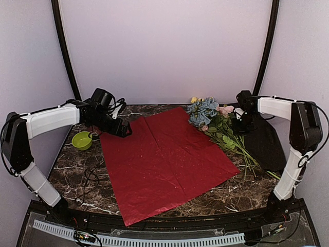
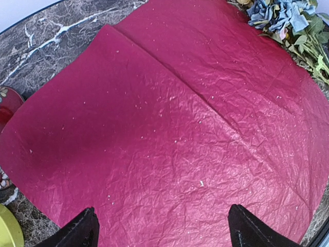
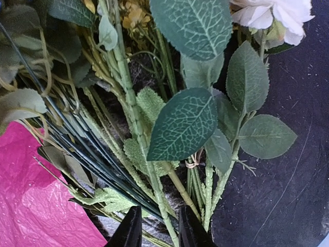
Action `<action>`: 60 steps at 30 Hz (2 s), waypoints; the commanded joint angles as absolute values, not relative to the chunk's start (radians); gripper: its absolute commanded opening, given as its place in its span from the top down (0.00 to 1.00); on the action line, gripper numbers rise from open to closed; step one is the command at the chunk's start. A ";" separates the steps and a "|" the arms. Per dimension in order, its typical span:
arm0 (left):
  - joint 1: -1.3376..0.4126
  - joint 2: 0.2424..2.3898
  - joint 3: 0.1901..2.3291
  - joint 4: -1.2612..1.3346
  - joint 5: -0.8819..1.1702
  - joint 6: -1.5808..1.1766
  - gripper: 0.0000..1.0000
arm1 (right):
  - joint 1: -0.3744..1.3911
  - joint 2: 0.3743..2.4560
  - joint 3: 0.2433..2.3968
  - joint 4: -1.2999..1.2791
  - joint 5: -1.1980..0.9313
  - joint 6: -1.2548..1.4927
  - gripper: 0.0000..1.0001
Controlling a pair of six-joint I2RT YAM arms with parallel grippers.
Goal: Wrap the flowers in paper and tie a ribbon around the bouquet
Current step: Pick up the fake flower from the corner of the board, then place the fake flower on the flattened wrapping paper.
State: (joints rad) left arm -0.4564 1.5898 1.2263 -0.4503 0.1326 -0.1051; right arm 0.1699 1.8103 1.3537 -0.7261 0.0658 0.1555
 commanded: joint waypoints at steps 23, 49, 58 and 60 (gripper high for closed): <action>-0.460 1.555 1.187 -0.429 0.110 -0.054 0.11 | 0.132 1.880 1.378 -0.647 0.156 0.163 0.69; -0.459 1.554 1.184 -0.427 0.110 -0.049 0.11 | 0.135 1.719 1.376 -0.592 0.317 0.091 1.00; -0.459 1.551 1.183 -0.428 0.115 -0.051 0.11 | 0.132 1.325 1.251 -0.322 0.161 0.112 1.00; -0.460 1.549 1.182 -0.427 0.111 -0.049 0.11 | 0.128 1.238 1.212 -0.233 0.109 0.156 1.00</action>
State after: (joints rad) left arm -0.4564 1.5894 1.1950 -0.4347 0.1139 -0.0628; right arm 0.1333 1.3758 1.2819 -0.4679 0.2317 0.0948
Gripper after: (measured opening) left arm 0.892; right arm 0.012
